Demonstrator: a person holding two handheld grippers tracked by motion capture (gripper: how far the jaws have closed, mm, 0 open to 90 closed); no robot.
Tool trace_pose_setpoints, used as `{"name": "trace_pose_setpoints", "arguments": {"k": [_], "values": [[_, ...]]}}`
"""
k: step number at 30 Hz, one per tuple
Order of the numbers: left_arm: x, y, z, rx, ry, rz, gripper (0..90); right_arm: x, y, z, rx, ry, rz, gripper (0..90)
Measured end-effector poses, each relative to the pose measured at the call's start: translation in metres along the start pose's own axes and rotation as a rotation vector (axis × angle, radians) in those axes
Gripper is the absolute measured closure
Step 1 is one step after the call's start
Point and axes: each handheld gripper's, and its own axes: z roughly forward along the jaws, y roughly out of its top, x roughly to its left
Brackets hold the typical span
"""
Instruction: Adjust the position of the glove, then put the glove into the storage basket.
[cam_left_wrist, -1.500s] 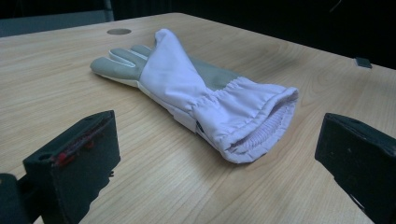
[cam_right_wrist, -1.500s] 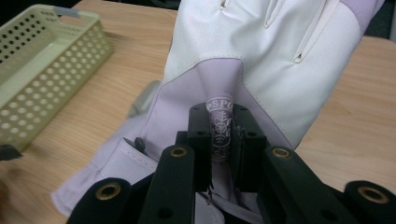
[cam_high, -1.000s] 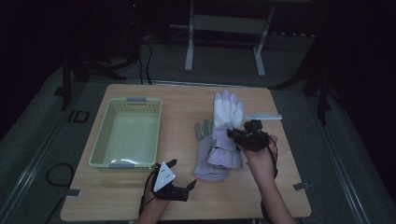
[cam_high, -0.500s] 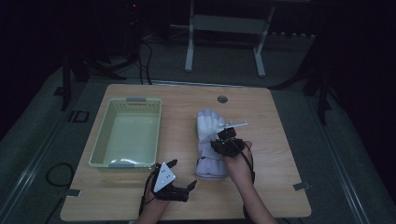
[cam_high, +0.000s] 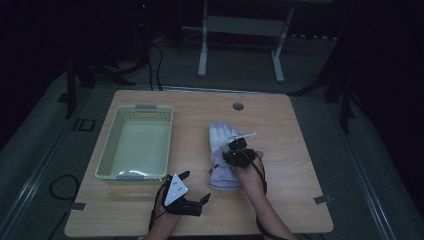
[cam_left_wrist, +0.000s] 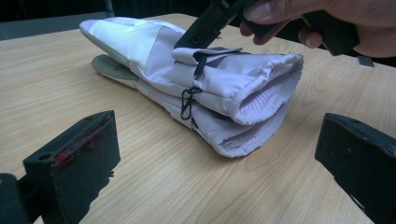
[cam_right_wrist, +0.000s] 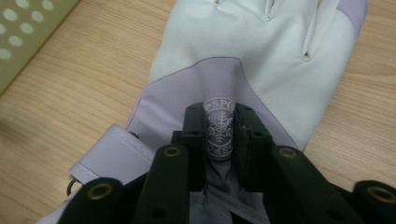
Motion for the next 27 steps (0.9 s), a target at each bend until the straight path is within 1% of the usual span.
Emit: {"name": "trace_pose_setpoints", "arguments": {"k": [2, 5, 7, 8, 9, 12, 13, 14, 15, 16, 17, 18, 19, 20, 21, 22, 23, 25, 27], "values": [[0.0, 0.0, 0.0, 0.001, 0.0, 0.004, 0.0, -0.001, 0.001, -0.003, -0.004, 0.007, -0.01, 71.4], [0.0, 0.0, 0.0, -0.001, -0.004, 0.001, 0.0, -0.002, 0.003, -0.01, -0.033, 0.026, -0.029, 62.1], [0.001, 0.0, 0.0, -0.001, -0.012, -0.003, 0.0, -0.003, 0.003, -0.016, -0.054, 0.039, -0.037, 50.8], [0.001, 0.0, 0.0, -0.002, -0.013, -0.003, 0.0, -0.005, 0.003, -0.019, -0.068, 0.054, -0.048, 45.9], [0.001, 0.0, 0.0, -0.001, -0.016, -0.002, 0.0, -0.006, 0.002, -0.021, -0.083, 0.056, -0.049, 41.8], [0.001, 0.0, 0.0, 0.001, -0.025, 0.006, 0.0, -0.009, 0.0, -0.028, -0.152, 0.021, -0.096, 25.1], [0.001, 0.0, 0.0, 0.0, -0.029, 0.007, 0.0, -0.011, -0.001, -0.03, -0.167, 0.022, -0.101, 17.9], [0.001, 0.0, 0.0, -0.004, -0.033, 0.005, 0.0, -0.014, -0.002, -0.031, -0.177, 0.048, -0.105, 13.3], [0.002, 0.0, 0.0, -0.007, -0.037, 0.002, 0.0, -0.016, -0.003, -0.033, -0.188, 0.063, -0.108, 13.6], [0.002, 0.0, 0.0, -0.008, -0.04, 0.0, 0.0, -0.019, -0.004, -0.035, -0.205, 0.059, -0.12, 13.1], [0.002, 0.0, 0.0, -0.008, -0.04, 0.0, 0.0, -0.019, -0.004, -0.035, -0.205, 0.059, -0.12, 13.1], [0.003, 0.0, 0.001, -0.004, -0.048, -0.006, 0.0, -0.021, -0.005, -0.036, -0.192, 0.068, -0.125, 12.5], [0.003, 0.001, 0.002, -0.004, -0.057, -0.011, 0.0, -0.027, -0.007, -0.04, -0.211, 0.102, -0.13, 13.4], [0.004, 0.003, 0.002, 0.009, -0.064, -0.001, 0.0, -0.031, -0.008, -0.042, -0.219, 0.116, -0.135, 14.0], [0.003, 0.004, 0.001, 0.005, -0.063, 0.004, 0.0, -0.036, -0.011, -0.046, -0.258, 0.107, -0.161, 14.8], [0.003, 0.006, 0.0, -0.008, -0.062, 0.009, 0.0, -0.037, -0.011, -0.048, -0.275, 0.098, -0.174, 14.8], [0.002, 0.009, -0.001, -0.015, -0.061, 0.016, 0.0, -0.039, -0.013, -0.051, -0.298, 0.074, -0.193, 14.8], [0.0, 0.018, -0.002, -0.024, -0.065, 0.034, 0.0, -0.043, -0.015, -0.058, -0.339, 0.058, -0.228, 14.0], [0.0, 0.027, -0.003, -0.025, -0.072, 0.019, 0.0, -0.048, -0.016, -0.064, -0.348, 0.037, -0.246, 14.0]]}}
